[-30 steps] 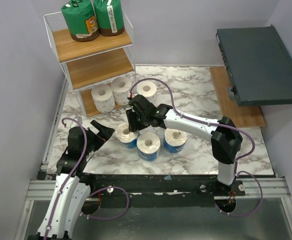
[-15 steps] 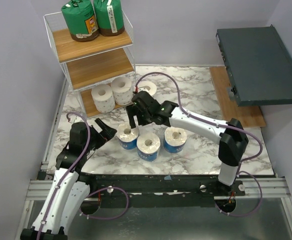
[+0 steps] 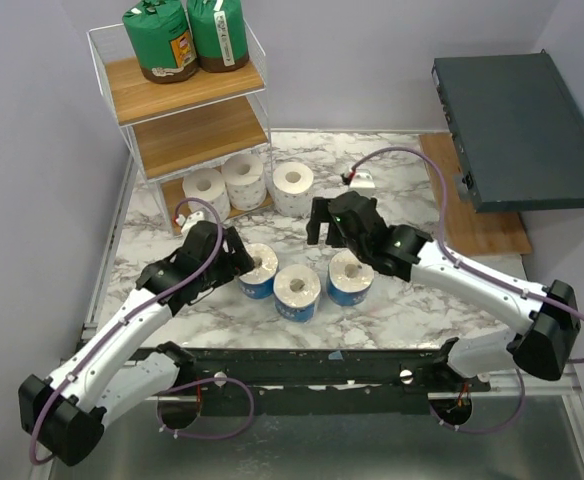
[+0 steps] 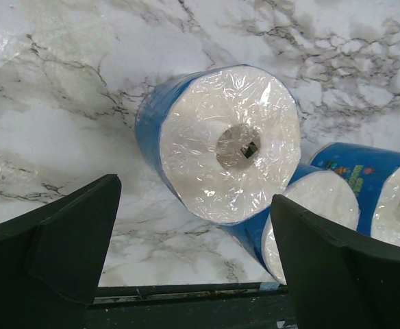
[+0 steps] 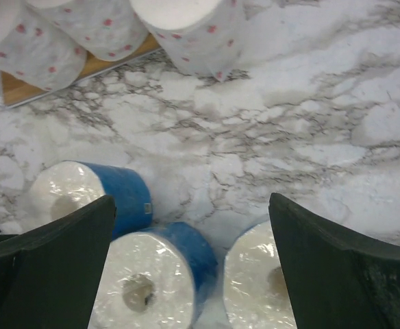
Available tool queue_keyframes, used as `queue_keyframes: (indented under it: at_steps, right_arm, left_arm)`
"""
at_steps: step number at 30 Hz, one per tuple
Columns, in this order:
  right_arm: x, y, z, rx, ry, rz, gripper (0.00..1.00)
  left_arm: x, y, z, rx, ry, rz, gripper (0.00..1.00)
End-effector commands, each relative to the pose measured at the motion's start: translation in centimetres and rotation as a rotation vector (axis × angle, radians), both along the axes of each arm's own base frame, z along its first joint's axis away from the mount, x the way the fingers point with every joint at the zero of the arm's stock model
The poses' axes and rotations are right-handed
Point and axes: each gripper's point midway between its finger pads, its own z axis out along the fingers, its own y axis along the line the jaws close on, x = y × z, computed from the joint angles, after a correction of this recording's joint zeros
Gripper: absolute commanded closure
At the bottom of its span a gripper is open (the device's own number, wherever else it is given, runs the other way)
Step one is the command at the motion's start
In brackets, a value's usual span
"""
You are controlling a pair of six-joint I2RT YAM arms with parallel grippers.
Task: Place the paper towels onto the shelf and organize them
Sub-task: Adjust the paper towel at the center of the board, then pick up the paper towel from the center of the board.
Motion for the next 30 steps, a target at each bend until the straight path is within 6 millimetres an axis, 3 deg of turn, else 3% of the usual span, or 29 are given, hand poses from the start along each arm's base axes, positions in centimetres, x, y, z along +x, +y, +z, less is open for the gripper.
queue_keyframes:
  at_steps: [1, 6, 17, 30]
  right_arm:
    - [-0.2, -2.6, -0.5, 0.077, -0.034, -0.074, 0.03]
    - [-1.4, -4.5, -1.0, 0.103, -0.055, -0.089, 0.04]
    - [-3.1, -6.6, -2.3, 0.11, -0.042, -0.11, 0.05]
    - [-3.6, -7.4, -2.4, 0.11, -0.046, -0.116, 0.05]
  left_arm:
    - [0.1, 0.8, -0.5, 0.09, 0.058, 0.059, 0.02]
    - [0.2, 0.8, -1.5, 0.116, 0.115, 0.095, 0.03]
    - [1.6, -0.4, -2.4, 0.126, 0.17, 0.104, 0.17]
    - [1.2, -0.8, -4.8, 0.122, 0.22, 0.094, 0.32]
